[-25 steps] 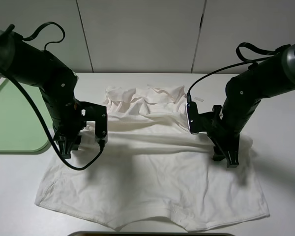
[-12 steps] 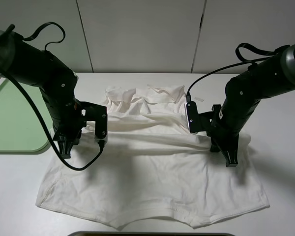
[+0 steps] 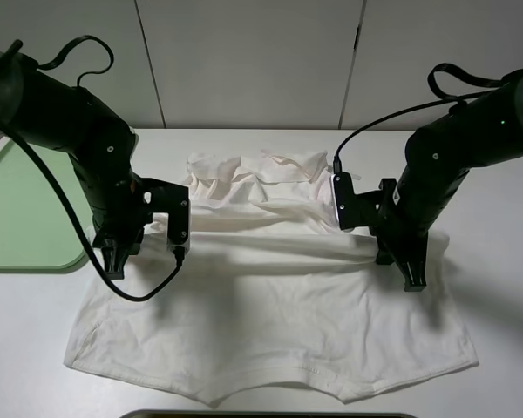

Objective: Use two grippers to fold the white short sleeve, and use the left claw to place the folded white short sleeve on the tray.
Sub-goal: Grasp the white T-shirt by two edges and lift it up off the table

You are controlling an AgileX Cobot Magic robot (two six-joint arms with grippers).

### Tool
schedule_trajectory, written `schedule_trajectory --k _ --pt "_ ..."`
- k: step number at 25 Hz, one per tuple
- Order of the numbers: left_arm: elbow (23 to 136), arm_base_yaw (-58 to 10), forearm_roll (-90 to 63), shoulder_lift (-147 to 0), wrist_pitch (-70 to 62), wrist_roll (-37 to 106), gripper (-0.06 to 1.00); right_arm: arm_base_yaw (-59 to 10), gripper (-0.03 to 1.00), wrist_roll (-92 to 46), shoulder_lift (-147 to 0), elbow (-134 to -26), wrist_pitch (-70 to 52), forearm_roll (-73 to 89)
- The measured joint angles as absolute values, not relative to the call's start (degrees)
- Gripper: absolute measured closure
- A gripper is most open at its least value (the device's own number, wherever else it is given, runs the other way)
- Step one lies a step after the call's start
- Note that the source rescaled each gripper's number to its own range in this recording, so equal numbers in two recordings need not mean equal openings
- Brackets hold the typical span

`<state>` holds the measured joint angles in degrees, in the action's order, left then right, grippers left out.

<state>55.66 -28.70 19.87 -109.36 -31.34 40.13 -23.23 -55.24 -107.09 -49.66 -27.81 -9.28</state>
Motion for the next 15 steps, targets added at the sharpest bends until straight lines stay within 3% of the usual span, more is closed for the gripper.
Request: schedule_trajectory --k 15 --pt "55.7 -28.7 20.9 -95.9 -33.2 37.6 0.94 -23.2 0.97 -55.2 -93.2 -49.6 -32.0 -9.1"
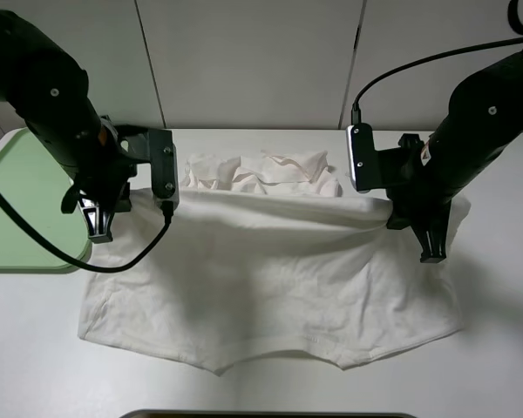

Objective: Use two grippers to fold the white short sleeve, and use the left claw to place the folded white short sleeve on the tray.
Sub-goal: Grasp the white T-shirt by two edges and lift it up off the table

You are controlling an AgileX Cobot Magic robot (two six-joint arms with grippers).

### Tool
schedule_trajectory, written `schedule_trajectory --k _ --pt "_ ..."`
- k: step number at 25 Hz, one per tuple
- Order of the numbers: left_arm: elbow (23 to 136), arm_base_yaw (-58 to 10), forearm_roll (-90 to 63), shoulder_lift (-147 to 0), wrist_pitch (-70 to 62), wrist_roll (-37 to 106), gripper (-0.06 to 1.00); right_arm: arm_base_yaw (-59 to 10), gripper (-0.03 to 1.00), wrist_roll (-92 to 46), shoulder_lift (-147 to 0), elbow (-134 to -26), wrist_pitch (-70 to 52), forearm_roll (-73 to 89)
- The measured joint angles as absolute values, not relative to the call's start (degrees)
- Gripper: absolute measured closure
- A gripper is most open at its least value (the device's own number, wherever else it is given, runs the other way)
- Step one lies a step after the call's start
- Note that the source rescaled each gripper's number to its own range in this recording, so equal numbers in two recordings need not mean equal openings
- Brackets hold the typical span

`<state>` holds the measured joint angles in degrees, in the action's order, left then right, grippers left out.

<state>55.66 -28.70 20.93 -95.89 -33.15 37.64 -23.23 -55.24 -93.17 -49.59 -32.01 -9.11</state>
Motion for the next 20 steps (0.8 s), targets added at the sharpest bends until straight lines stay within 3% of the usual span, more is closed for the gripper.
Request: schedule_trajectory --k 15,20 --pt "55.7 -28.7 20.7 -81.6 -39.8 37.4 0.94 -23.2 0.97 -55.2 -81.2 -49.6 -39.7 -8.2" --pt "55.7 -28.7 20.4 -75.2 -40.8 37.6 0.94 -23.2 0.97 -55.2 -78.2 -54.8 -46.0 -7.7"
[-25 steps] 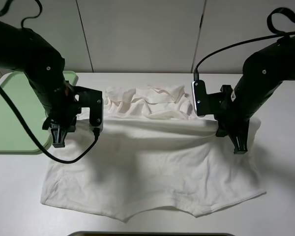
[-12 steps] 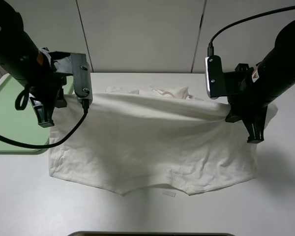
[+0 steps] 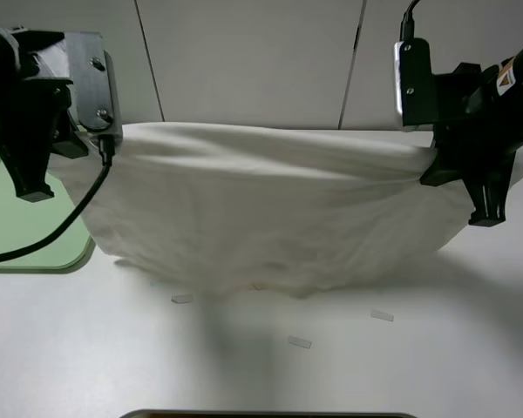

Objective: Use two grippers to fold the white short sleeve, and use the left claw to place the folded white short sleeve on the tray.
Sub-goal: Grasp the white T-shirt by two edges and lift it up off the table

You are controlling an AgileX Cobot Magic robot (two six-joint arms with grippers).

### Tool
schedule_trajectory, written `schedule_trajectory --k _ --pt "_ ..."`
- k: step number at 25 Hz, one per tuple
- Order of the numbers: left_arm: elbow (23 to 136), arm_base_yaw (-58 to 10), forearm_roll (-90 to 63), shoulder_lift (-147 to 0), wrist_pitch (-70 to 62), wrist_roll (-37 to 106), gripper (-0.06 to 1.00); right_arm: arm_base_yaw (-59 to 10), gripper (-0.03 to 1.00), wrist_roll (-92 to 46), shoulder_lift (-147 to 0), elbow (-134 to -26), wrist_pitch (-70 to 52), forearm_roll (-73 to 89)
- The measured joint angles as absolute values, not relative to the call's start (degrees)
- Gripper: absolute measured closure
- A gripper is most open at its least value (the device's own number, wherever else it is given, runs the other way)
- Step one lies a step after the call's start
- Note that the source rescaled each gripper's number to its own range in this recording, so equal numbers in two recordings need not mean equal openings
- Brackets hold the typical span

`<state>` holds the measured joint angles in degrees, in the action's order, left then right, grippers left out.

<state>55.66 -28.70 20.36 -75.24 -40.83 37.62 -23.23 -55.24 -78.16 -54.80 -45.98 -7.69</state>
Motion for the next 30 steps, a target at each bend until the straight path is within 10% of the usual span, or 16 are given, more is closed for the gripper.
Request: schedule_trajectory --k 30 --pt "81.8 -28.9 25.1 -67.9 -55.1 40.2 0.94 -23.4 0.97 -55.2 -78.1 -84.0 -63.0 -6.1"
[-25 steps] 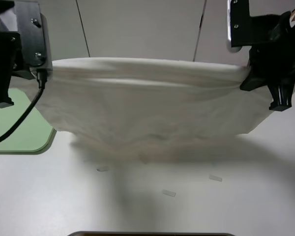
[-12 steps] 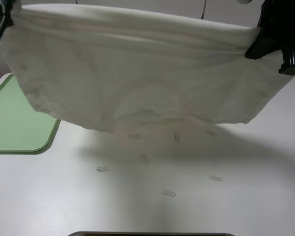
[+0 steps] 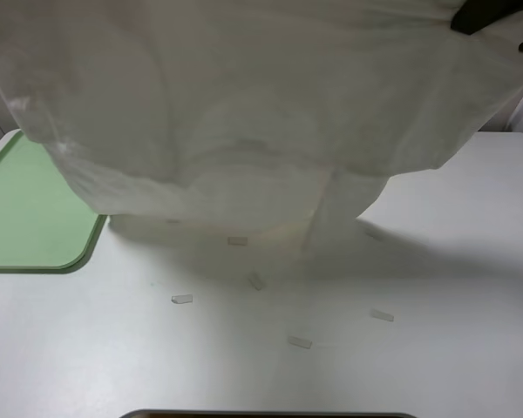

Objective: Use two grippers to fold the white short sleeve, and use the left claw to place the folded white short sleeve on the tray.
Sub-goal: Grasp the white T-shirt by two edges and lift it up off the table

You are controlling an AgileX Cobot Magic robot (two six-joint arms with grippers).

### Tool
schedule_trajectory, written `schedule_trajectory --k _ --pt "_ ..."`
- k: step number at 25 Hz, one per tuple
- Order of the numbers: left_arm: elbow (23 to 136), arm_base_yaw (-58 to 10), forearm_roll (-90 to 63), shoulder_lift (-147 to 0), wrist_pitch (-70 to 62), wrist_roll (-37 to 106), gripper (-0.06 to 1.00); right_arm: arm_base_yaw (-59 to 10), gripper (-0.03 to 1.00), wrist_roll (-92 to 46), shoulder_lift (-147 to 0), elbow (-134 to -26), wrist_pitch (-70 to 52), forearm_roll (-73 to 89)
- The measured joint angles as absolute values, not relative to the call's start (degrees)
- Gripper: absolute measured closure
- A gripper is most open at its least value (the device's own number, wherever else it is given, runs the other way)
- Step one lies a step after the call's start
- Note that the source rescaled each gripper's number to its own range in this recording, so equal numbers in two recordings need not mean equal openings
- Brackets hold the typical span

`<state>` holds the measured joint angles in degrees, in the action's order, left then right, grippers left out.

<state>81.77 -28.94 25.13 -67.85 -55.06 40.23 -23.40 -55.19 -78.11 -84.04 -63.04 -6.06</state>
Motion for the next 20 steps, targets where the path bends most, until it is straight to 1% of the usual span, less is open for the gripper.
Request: schedule_trajectory --k 6,12,16,20 --pt "87.1 -28.9 25.2 -67.8 -56.4 41.6 0.94 -23.4 0.97 -55.2 -77.9 -89.2 -66.6 -6.0" --pt "90.8 -29.4 25.0 -68.1 -60.1 43.0 0.94 -23.4 0.97 -54.3 -74.8 -90.0 -67.8 -5.2" --pt "92.0 -31.2 25.0 -68.1 -62.6 44.1 0.94 -23.4 0.97 -53.7 -71.5 -90.0 -68.3 -5.1" --pt "94.0 -35.4 25.5 -68.1 -66.2 45.3 0.94 -23.4 0.97 -53.3 -68.2 -90.0 -68.9 -5.2"
